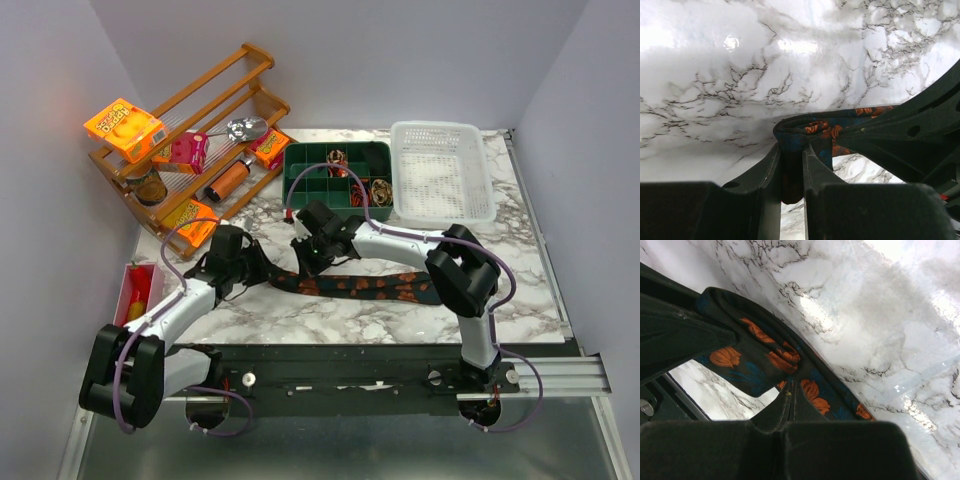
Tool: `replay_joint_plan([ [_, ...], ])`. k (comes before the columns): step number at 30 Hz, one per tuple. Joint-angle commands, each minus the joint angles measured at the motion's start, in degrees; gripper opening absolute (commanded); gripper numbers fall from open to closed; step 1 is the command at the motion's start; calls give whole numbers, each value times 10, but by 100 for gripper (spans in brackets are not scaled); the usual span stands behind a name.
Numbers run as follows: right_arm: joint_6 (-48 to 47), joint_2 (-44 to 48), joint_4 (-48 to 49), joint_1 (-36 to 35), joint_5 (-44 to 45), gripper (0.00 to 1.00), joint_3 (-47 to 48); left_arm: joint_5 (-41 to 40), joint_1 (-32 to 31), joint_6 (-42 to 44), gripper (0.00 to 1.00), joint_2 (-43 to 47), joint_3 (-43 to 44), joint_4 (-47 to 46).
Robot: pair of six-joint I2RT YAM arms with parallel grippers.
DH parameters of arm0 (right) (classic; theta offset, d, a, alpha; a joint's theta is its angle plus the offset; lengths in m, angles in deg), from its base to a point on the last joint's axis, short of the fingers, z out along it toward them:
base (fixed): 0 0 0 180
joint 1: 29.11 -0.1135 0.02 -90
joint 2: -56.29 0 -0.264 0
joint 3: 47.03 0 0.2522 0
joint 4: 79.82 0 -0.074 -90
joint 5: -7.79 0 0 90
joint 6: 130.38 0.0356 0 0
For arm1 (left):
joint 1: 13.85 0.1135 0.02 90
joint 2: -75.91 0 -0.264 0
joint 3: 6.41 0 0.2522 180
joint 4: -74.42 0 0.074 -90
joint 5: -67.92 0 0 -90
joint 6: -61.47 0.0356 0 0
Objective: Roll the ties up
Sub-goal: Roll the tie at the center of the board.
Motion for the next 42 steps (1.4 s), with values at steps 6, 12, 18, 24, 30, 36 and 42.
replay_joint_plan([
  [6, 6, -21, 4, 0, -39, 1, 34, -86, -29, 40, 8, 5, 66, 118],
  [12, 18, -30, 14, -3, -63, 1, 31, -140, -61, 38, 8, -9, 101, 156],
  [18, 30, -41, 30, -11, -72, 1, 18, -201, -104, 37, 8, -8, 133, 183],
  [24, 42, -48, 43, -13, -81, 1, 16, -250, -152, 33, 8, -17, 153, 201],
  [30, 53, -55, 50, -12, -81, 1, 19, -293, -195, 26, 8, -38, 167, 213],
  [36, 61, -64, 54, -13, -82, 1, 18, -313, -220, 17, 8, -39, 173, 207],
  [42, 68, -71, 64, -13, -87, 1, 16, -322, -239, 8, 8, -40, 178, 199],
])
